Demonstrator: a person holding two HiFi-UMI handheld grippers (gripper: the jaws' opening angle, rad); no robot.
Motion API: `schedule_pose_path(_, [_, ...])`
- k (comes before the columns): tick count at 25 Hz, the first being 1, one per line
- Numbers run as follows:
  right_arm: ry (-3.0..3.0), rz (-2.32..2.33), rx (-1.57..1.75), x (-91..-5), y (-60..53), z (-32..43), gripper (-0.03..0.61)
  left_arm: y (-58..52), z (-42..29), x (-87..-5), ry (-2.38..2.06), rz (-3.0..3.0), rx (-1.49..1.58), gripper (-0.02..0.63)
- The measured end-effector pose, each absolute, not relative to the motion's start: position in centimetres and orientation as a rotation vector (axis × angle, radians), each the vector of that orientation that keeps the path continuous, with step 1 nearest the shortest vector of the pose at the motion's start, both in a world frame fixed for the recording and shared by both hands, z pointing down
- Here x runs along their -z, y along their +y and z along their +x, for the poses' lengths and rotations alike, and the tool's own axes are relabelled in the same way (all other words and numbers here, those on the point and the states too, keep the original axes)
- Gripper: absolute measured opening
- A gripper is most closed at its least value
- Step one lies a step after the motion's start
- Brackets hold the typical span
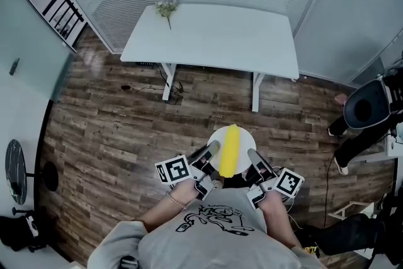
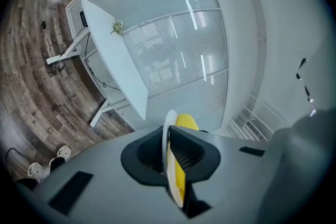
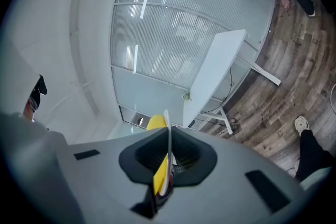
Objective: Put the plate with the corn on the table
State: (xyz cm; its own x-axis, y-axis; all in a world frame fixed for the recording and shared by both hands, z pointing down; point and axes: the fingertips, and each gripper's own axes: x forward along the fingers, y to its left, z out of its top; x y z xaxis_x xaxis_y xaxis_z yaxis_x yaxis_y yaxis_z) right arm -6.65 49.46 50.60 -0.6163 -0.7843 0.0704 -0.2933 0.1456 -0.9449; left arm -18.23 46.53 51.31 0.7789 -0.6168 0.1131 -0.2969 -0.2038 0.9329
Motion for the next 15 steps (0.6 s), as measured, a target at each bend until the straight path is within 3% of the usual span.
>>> schedule_pose_path(15, [2.009,-0.991,1.483,-49.6,36.2,-0.7,0.018,33.5,-12.3,-50.1,-0.746,1.802,0.338,0.032])
